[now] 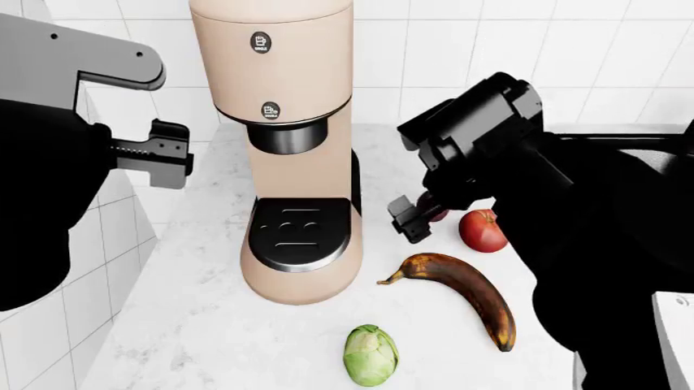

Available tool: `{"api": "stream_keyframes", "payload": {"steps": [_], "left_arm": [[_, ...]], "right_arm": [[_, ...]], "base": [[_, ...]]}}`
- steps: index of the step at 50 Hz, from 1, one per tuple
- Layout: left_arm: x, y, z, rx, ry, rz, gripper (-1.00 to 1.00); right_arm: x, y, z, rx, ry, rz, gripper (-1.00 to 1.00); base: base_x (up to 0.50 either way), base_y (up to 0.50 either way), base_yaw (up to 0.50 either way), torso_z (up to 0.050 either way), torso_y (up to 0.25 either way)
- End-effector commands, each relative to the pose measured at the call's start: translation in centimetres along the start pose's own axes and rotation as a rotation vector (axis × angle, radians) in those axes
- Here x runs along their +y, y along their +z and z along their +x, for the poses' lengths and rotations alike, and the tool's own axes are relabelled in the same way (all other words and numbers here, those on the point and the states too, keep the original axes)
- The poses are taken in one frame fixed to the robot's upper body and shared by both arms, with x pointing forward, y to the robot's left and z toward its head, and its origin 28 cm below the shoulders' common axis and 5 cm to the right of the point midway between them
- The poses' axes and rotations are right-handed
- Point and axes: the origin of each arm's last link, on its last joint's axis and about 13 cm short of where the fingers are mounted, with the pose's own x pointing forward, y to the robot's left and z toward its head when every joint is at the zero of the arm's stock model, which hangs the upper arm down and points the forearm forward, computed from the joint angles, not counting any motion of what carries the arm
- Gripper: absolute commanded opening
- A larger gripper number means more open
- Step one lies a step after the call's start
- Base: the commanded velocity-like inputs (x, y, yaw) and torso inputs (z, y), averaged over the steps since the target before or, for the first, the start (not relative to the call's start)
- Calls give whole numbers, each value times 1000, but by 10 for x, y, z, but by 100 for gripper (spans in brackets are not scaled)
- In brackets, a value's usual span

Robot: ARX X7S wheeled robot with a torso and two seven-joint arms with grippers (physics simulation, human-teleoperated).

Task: There is a mixed pile of frozen fruits and vegetables on the counter. Locate all the frozen vegetables and place the items in a bowl on the counter. Take all the frozen fruits and defrost them in a running sink.

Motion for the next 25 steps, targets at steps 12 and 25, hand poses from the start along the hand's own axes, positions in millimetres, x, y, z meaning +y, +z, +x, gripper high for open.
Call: {"api": "stream_keyframes", "payload": {"steps": [12,25], "left_arm": [[1,-2,1,3,1,0,100],[0,1,-1,-2,0,3,100]], "right_arm": [[-2,-2,5,-14,-13,35,-100],[-7,1,0,-44,-29,32,-100]], "base": [[0,0,0,0,0],[0,0,0,0,0]]}}
